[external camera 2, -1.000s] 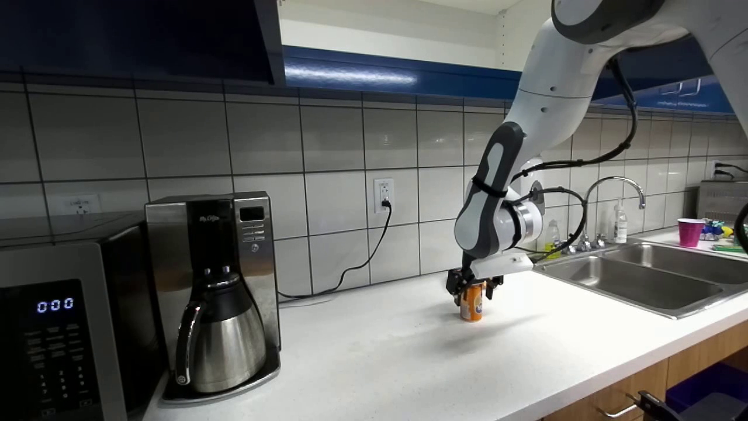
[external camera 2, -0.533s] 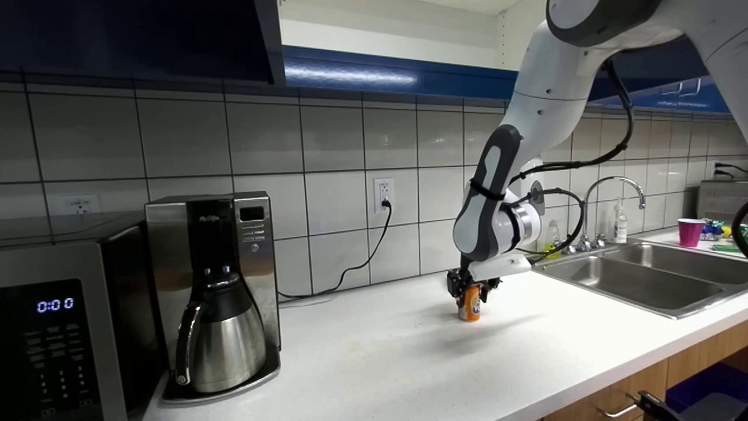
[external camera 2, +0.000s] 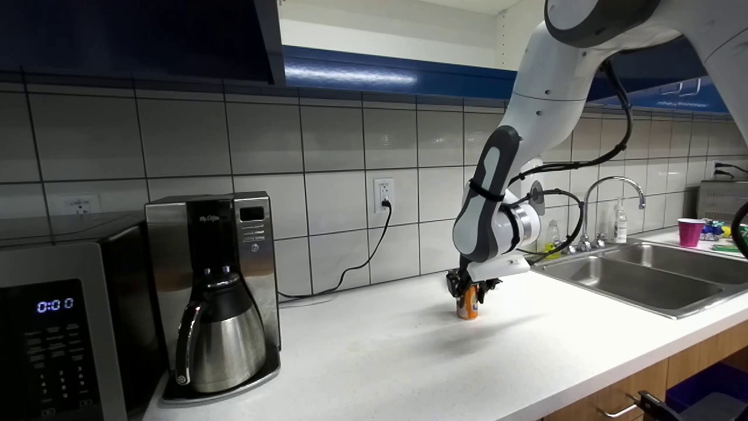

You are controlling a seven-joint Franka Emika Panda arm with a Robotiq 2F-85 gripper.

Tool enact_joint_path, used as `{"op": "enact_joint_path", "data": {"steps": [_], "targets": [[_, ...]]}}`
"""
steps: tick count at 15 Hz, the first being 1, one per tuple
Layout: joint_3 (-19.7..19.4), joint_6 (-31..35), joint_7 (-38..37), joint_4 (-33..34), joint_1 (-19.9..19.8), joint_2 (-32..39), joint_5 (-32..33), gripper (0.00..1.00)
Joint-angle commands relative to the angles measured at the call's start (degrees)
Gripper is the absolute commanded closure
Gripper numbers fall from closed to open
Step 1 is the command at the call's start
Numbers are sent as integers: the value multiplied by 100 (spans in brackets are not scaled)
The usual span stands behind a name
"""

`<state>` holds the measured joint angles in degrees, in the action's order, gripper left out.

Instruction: Put the can in the top cabinet

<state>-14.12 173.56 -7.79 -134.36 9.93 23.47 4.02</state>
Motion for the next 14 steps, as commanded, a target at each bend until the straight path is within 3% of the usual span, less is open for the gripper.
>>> {"op": "enact_joint_path", "data": {"steps": [1,14], "targets": [[-59,52,-187,70,75,83,65,65],[-35,-31,-205,96,73,-10,53,65]]}}
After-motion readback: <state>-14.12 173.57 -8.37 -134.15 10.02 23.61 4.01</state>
